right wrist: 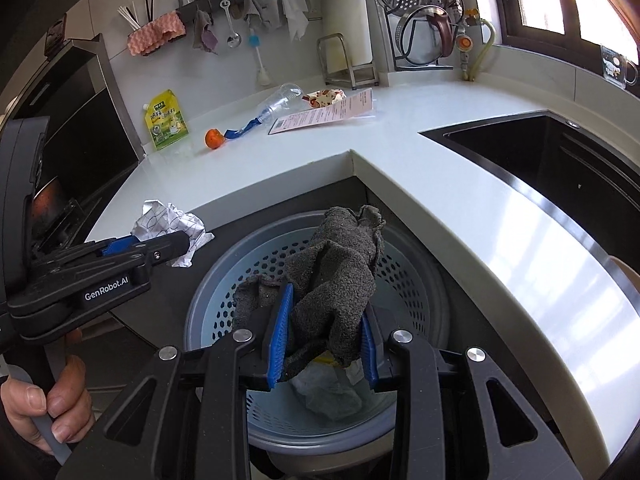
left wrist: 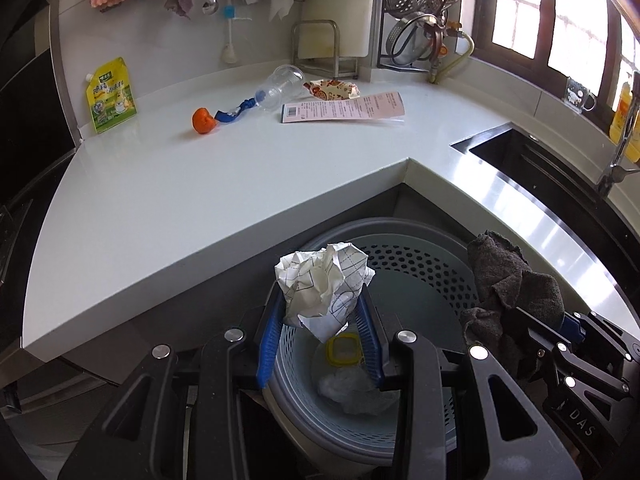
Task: Collect trash
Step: 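Carry the paper and grey cloth over the basket bin with both tools, then open both tools to drop the paper and cloth into the bin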
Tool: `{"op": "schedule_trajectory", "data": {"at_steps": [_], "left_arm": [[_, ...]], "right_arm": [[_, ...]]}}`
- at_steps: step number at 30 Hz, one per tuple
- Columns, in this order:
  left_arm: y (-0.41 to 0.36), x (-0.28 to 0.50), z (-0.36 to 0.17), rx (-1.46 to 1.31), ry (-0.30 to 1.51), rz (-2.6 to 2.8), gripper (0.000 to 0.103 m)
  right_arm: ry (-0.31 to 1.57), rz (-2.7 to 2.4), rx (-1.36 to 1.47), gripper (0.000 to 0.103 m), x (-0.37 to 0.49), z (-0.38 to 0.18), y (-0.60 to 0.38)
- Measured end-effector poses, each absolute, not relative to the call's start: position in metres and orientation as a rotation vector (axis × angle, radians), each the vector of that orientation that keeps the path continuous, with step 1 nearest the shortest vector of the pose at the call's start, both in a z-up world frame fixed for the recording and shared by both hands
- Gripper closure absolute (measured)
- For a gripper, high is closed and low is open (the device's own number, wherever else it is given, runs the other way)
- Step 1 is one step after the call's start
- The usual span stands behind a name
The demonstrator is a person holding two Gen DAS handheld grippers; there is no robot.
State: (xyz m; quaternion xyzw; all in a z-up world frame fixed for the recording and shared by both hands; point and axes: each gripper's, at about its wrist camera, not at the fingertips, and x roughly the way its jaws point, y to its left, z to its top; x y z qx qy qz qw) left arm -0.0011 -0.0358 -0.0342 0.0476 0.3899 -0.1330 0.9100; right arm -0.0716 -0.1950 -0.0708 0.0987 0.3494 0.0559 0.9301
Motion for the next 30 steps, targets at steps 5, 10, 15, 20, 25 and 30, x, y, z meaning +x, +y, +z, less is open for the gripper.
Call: {"op": "schedule_trajectory", "data": {"at_steps": [5, 10, 15, 20, 25, 30], "left_arm": [[-0.037, -0.004, -0.047, 0.109, 0.83, -0.264, 0.068], [-0.037, -0.003, -0.053, 0.105, 0.843, -0.269, 0.066], [-0.039, -0.001, -0.056, 0.1, 0.852, -0.269, 0.065], [-0.036, 0.001, -0.057, 0.096, 0.856, -0.263, 0.06], [-0.033, 0.001, -0.057, 0.089, 0.853, -0.246, 0.031], [-0.026, 0.003, -0.057, 0.073, 0.857, -0.23, 0.027]], "right_arm": [[0.734, 0.109, 0.205, 0.073, -0.073, -0.081, -0.196], [0.746, 0.116, 0.212, 0.073, -0.072, -0.086, -0.196], [0.758, 0.114, 0.221, 0.073, -0.069, -0.09, -0.198], [0.761, 0.115, 0.225, 0.072, -0.067, -0.09, -0.198], [0.733, 0.103, 0.228, 0.049, -0.069, -0.086, -0.201], [0.718, 0.091, 0.243, 0.04, -0.071, -0.084, -0.207]]}}
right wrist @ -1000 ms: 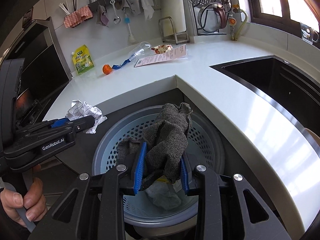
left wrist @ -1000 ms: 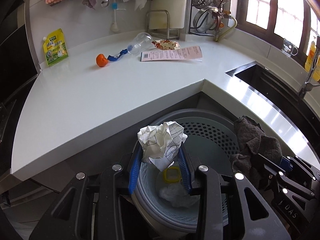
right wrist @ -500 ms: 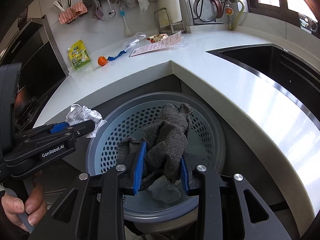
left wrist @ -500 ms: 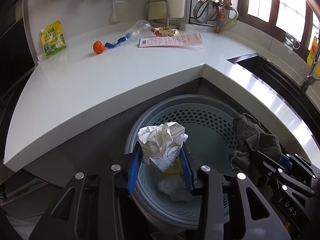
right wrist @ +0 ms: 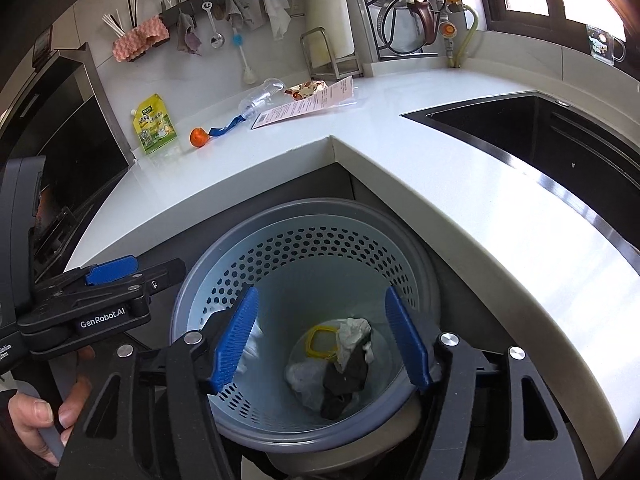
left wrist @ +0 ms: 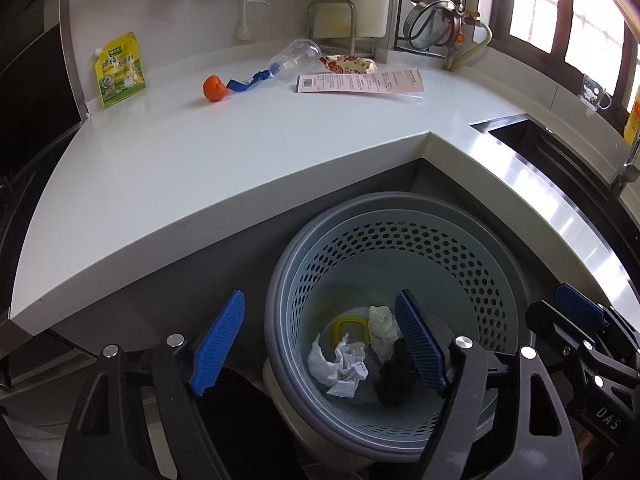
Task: Collect trash
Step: 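Open both tools to drop the paper and cloth into the bin, then move both open tools back over the counter toward the orange peel and receipt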
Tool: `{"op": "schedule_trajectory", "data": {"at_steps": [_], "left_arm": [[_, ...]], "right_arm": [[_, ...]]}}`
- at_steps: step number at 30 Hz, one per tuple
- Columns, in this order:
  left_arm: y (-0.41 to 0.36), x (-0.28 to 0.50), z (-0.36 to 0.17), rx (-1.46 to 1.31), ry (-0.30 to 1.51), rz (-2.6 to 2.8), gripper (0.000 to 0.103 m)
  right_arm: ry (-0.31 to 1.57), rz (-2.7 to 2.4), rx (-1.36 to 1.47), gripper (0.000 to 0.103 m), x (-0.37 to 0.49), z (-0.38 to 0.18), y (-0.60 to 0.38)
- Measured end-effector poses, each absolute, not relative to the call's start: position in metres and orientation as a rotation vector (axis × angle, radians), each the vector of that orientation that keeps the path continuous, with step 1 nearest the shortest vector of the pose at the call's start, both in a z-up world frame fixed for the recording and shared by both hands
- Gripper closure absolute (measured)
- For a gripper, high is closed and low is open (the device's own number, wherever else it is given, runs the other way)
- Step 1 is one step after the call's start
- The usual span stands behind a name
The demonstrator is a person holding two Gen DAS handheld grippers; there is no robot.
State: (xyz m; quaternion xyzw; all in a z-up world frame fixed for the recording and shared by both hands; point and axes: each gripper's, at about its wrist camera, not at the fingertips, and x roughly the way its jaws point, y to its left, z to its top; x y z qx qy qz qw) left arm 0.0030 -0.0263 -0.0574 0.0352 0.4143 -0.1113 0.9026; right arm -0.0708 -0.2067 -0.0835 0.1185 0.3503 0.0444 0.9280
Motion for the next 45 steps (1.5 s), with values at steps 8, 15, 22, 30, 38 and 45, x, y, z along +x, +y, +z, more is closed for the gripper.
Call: {"op": "schedule_trajectory", "data": {"at_steps": [8, 15, 22, 30, 38, 45], "left_arm": [[-0.024, 0.004, -0.061, 0.068, 0.865, -0.229, 0.022], [-0.022, 0.004, -0.063, 0.066, 0.867, -0.212, 0.013], [-0.016, 0.006, -0.057, 0.068, 0.838, -0.188, 0.012], [-0.008, 0.017, -0.043, 0.058, 0.804, -0.172, 0.009], [0.018, 0.066, -0.015, 0.013, 0.761, -0.093, 0.007], [0.041, 0.138, 0.014, -0.025, 0.729, 0.003, 0.007]], "right_arm": [[0.731, 0.107, 0.24, 0.04, -0.069, -0.087, -0.203], [0.737, 0.116, 0.245, 0.039, -0.067, -0.091, -0.205], [0.739, 0.108, 0.271, 0.038, -0.064, -0.097, -0.21], [0.745, 0.103, 0.293, 0.037, -0.058, -0.1, -0.216], [0.719, 0.106, 0.271, 0.036, -0.036, -0.082, -0.217], [0.69, 0.114, 0.246, 0.036, 0.01, -0.06, -0.216]]}}
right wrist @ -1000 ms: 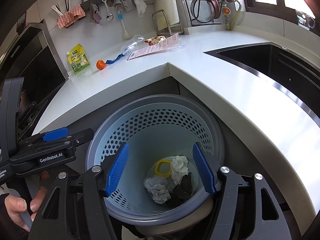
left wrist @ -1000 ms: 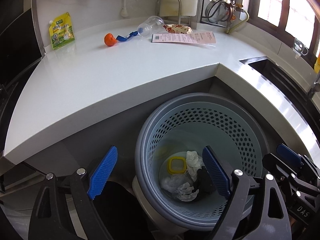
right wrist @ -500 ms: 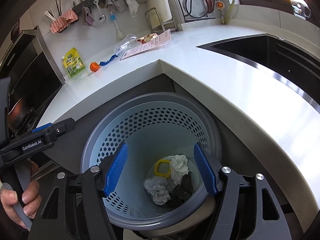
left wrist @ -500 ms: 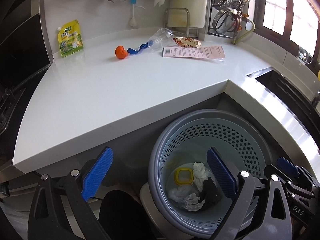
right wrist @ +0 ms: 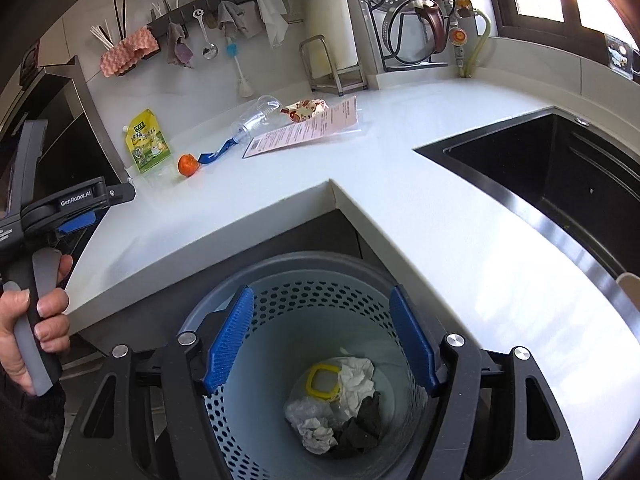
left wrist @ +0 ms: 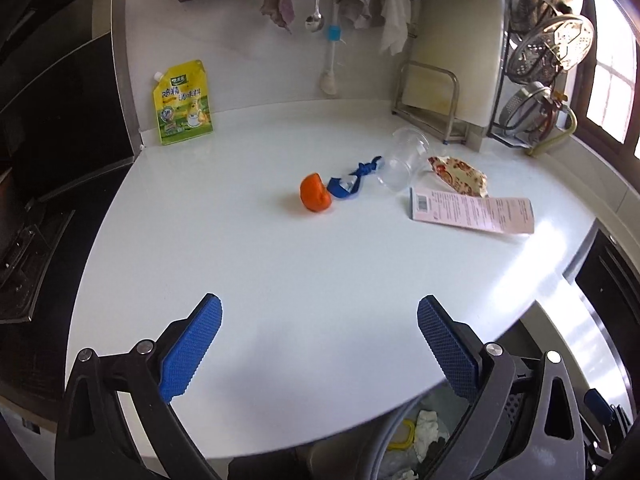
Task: Collect trash
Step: 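Move both open tools back over the counter toward the orange peel and receipt, then grasp the orange peel with the left tool while the right tool grasps the pink receipt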
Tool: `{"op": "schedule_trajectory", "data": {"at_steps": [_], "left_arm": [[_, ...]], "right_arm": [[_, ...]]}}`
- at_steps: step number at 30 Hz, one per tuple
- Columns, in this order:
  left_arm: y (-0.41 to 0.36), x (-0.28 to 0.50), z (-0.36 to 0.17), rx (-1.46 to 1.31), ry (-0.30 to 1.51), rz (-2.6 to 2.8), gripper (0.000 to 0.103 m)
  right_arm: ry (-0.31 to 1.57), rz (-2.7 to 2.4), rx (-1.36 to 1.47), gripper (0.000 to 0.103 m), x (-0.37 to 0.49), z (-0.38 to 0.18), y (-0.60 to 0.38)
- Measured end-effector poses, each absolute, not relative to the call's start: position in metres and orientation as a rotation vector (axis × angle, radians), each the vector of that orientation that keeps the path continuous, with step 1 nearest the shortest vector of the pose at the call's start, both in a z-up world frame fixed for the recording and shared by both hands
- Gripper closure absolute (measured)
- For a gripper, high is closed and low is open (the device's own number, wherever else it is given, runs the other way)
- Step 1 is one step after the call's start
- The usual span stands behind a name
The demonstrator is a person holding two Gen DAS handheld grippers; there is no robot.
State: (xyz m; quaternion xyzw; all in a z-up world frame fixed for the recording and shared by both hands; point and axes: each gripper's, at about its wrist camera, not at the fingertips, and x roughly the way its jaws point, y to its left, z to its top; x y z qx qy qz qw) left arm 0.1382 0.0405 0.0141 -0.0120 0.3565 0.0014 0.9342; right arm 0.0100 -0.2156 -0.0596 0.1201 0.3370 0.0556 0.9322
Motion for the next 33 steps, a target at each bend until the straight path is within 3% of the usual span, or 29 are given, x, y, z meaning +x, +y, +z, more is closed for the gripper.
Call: {"op": "schedule_trajectory", "data": {"at_steps": [14, 33], "left_arm": [[0.043, 0.274, -0.008, -0.057, 0.803, 0.095, 0.007], [0.039, 0.332, -0.034, -0.029, 0.898, 0.156, 0.008]], "right_arm": [[0.664, 0.197, 0.184, 0.035, 0.109, -0.035, -0.193], [0.681, 0.212, 0.184, 0.035, 0.183, -0.037, -0.185]]}}
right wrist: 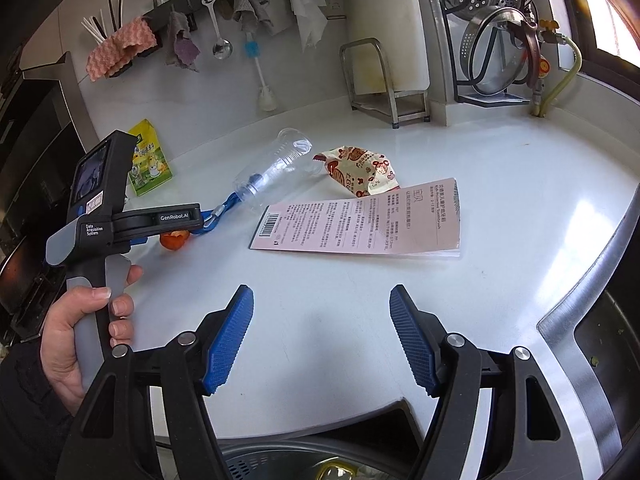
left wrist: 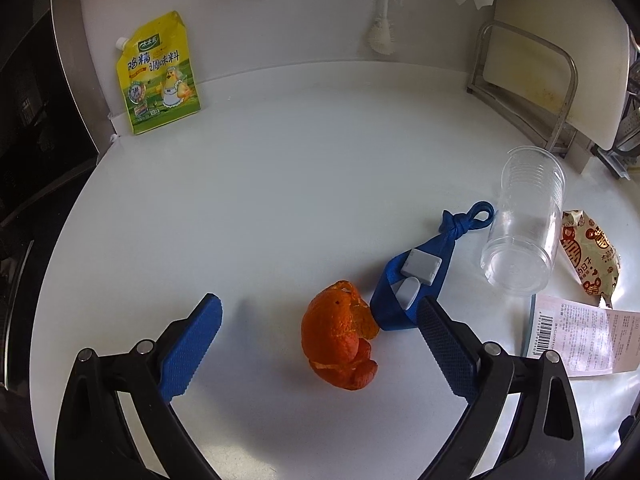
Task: Collect trash
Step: 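Grasp the orange peel with the left tool while the right tool grasps the pink receipt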
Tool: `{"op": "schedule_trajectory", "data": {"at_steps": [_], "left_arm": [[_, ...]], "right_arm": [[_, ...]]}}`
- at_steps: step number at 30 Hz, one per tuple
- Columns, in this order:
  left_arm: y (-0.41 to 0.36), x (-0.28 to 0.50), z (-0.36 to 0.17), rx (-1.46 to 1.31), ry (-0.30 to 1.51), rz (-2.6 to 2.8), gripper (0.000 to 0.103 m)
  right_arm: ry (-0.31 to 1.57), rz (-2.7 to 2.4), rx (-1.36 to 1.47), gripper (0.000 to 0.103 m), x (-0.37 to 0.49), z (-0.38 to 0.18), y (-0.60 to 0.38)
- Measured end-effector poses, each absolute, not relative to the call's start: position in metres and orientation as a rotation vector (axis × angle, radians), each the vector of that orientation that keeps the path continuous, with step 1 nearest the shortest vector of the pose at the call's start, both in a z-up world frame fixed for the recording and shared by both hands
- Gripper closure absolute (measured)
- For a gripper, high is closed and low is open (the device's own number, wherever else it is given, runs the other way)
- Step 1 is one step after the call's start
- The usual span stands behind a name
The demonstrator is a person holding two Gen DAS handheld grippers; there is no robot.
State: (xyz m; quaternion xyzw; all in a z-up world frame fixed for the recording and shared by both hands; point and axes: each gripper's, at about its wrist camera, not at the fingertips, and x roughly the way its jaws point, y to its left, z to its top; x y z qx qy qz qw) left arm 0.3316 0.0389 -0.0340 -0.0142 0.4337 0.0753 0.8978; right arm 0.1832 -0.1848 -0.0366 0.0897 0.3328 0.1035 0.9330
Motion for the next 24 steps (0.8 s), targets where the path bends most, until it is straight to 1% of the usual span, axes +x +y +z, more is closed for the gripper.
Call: {"op": "schedule_trajectory", "data": {"at_steps": [2, 3, 4, 6, 7, 8, 10, 12, 13, 14, 16, 19, 21, 24], "left_arm": [[0.037, 0.333, -0.035, -0.021, 0.904, 0.157, 0.014], [0.037, 0.334, -0.037, -0.02, 0.914, 0.156, 0.024], [0.037, 0.336, -0.039, -0.022, 0.927, 0.15, 0.03], [0.038, 0.335, -0.038, -0.031, 0.92, 0.143, 0.035], [0.039, 0.335, -0.038, -0.038, 0.919, 0.133, 0.041], [0.039, 0.334, -0.038, -0.043, 0.917, 0.126, 0.043], [0.038, 0.334, -0.038, -0.044, 0.912, 0.114, 0.053], [0.037, 0.332, -0.037, -0.039, 0.907, 0.109, 0.059], [0.036, 0.332, -0.037, -0.04, 0.905, 0.104, 0.062], [0.036, 0.332, -0.037, -0.041, 0.904, 0.103, 0.062], [0.038, 0.331, -0.036, -0.051, 0.902, 0.095, 0.066], [0.039, 0.33, -0.036, -0.058, 0.898, 0.092, 0.071], [0.039, 0.33, -0.036, -0.047, 0.898, 0.096, 0.072], [0.038, 0.329, -0.036, -0.041, 0.896, 0.093, 0.072]], "right_arm": [[0.682, 0.205, 0.18, 0.035, 0.185, -0.037, -0.185], [0.684, 0.201, 0.179, 0.035, 0.186, -0.037, -0.186], [0.685, 0.197, 0.179, 0.035, 0.186, -0.037, -0.186], [0.691, 0.185, 0.185, 0.035, 0.188, -0.037, -0.188], [0.692, 0.179, 0.191, 0.035, 0.188, -0.038, -0.189], [0.694, 0.172, 0.197, 0.035, 0.188, -0.038, -0.19], [0.694, 0.153, 0.196, 0.035, 0.188, -0.039, -0.192], [0.688, 0.144, 0.162, 0.035, 0.189, -0.037, -0.193], [0.679, 0.148, 0.128, 0.033, 0.19, -0.035, -0.192], [0.666, 0.151, 0.087, 0.031, 0.192, -0.032, -0.191], [0.66, 0.17, 0.025, 0.03, 0.199, -0.026, -0.192], [0.702, 0.223, 0.034, 0.03, 0.217, -0.017, -0.197], [0.725, 0.252, 0.01, 0.028, 0.227, -0.012, -0.194], [0.708, 0.312, -0.169, 0.028, 0.237, -0.004, -0.178]]}}
